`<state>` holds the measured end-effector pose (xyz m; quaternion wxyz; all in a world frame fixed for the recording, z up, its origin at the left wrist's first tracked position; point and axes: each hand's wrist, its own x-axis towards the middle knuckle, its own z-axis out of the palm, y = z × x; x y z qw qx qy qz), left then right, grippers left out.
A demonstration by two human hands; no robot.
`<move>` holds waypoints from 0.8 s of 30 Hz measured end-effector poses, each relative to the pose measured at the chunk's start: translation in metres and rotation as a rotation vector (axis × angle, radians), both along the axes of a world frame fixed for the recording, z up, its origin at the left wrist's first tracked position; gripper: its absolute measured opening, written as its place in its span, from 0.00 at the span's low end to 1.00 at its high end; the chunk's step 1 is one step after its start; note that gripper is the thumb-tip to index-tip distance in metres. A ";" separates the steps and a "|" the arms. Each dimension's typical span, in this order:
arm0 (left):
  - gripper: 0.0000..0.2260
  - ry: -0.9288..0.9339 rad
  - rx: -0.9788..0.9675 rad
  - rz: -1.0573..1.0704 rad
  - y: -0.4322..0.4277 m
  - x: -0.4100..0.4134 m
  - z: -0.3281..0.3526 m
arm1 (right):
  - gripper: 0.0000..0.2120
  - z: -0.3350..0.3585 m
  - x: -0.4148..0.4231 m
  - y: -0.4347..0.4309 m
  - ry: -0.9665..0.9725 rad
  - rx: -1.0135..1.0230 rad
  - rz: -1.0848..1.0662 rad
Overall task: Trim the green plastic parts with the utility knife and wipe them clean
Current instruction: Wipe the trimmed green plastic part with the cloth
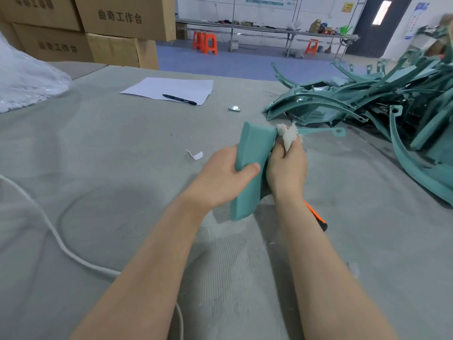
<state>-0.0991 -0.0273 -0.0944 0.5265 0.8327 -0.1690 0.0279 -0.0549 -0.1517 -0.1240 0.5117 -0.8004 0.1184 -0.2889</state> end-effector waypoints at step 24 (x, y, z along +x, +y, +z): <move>0.16 -0.065 -0.066 0.058 0.002 -0.007 0.011 | 0.28 0.009 -0.009 0.007 -0.155 -0.024 0.112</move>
